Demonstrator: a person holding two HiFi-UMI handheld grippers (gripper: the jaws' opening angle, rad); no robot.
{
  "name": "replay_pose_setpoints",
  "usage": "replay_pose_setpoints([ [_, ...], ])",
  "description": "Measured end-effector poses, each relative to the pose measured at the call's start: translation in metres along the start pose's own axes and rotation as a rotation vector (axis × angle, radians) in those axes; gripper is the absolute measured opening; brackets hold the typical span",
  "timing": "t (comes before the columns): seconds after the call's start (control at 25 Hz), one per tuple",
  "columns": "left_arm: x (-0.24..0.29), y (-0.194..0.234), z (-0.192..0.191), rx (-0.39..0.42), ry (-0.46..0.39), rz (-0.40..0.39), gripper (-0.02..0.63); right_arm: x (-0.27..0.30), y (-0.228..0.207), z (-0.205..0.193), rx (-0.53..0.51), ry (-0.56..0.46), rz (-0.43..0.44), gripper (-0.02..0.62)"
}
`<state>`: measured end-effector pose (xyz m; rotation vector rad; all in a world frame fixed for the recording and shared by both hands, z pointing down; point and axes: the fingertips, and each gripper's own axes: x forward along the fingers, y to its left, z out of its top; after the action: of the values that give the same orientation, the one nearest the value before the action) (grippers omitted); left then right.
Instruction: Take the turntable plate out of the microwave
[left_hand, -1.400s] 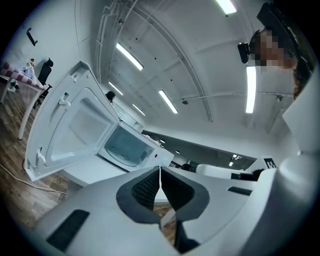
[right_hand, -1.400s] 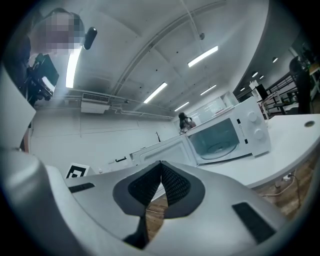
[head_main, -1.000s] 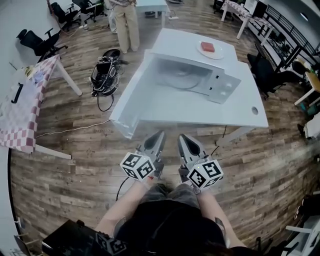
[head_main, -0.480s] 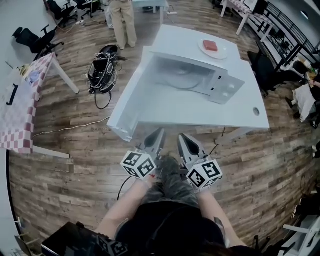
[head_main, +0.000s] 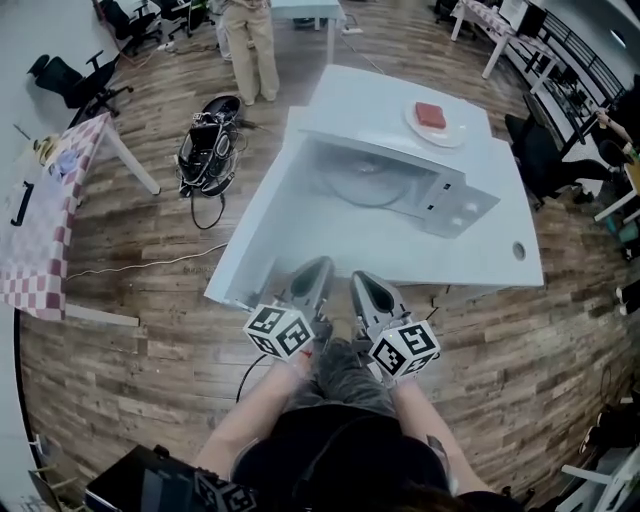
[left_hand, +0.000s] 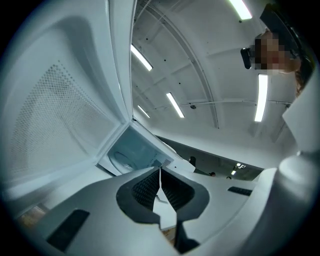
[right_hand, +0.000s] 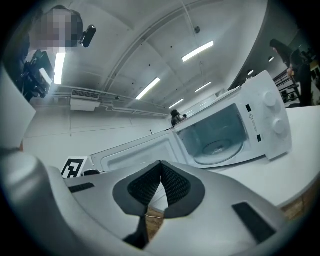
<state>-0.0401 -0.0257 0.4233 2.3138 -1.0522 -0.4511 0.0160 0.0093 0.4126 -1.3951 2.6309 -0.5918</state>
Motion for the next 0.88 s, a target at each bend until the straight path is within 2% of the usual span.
replay_pose_setpoints([
  [0.28,0.044,0.025,0.005,-0.016,0.004,0.028,0.020,0.039,-0.036,0.012,0.014,0.026,0.010,0.020],
  [0.88,0.105,0.060,0.006,-0.039,0.013,0.109,0.020,0.085,-0.095,0.015,0.065,0.096,0.028,0.020],
])
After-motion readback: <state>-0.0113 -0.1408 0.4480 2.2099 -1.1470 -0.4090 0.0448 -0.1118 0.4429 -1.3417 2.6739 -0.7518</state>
